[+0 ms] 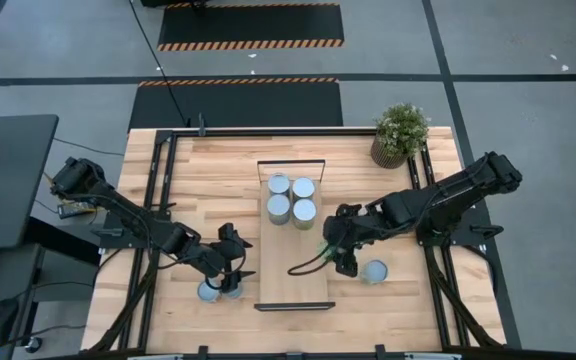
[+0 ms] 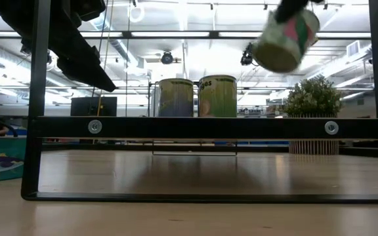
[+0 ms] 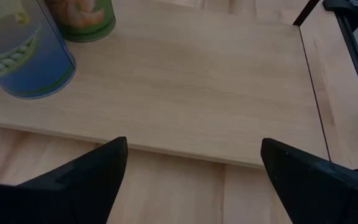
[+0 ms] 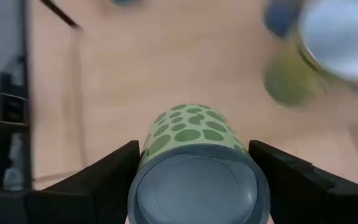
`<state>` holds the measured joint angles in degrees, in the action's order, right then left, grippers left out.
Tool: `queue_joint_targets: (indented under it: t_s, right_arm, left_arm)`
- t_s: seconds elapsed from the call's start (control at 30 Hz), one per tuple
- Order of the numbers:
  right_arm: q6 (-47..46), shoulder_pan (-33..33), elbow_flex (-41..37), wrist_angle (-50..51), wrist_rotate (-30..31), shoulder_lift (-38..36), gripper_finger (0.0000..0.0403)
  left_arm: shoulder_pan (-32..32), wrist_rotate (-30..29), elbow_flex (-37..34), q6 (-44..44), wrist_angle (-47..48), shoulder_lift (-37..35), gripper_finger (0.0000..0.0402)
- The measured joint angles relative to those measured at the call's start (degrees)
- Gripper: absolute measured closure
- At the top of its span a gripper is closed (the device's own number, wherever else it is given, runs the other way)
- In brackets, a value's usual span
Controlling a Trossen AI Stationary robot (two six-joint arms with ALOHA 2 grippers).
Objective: Pick and place cans onto a shelf
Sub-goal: Put the canned green peas on the shelf
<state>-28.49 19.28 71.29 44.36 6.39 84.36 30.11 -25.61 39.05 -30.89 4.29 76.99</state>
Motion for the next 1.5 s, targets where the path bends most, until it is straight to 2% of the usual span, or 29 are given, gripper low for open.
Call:
queue_joint_targets:
  t_s: [0.13,0.33,0.43,0.63,0.87,1.1,1.5]
  right_arm:
    - [1.70,0.36,0.12,-3.94,-0.01,0.63,0.0105]
    - [2.18,0.31,1.26,-3.22,-1.20,5.35,0.0105]
    - [4.09,0.31,4.57,-1.95,-1.68,9.51,0.0105]
    - [10.40,0.03,13.67,7.68,0.44,18.42,0.0105]
    - [15.59,-1.06,19.71,9.54,1.35,25.24,0.0095]
    - [16.94,-3.00,20.02,10.66,2.36,27.23,0.0079]
    - [17.82,-2.17,20.06,11.20,2.97,27.19,0.0060]
  left_arm:
    - [0.00,0.00,0.00,-0.01,0.00,0.00,0.0026]
    - [-0.17,-0.02,-0.02,-0.02,-0.07,0.02,0.0026]
    - [-0.42,-0.03,-0.02,-0.04,-0.01,0.02,0.0026]
    - [-0.44,-0.02,-0.02,-0.45,0.30,0.02,0.0026]
    - [-0.34,-0.02,-0.02,-1.71,0.96,0.02,0.0026]
    - [-0.22,0.02,-0.02,-2.71,1.31,0.02,0.0026]
    - [-0.24,0.00,-0.02,-2.51,1.65,0.02,0.0026]
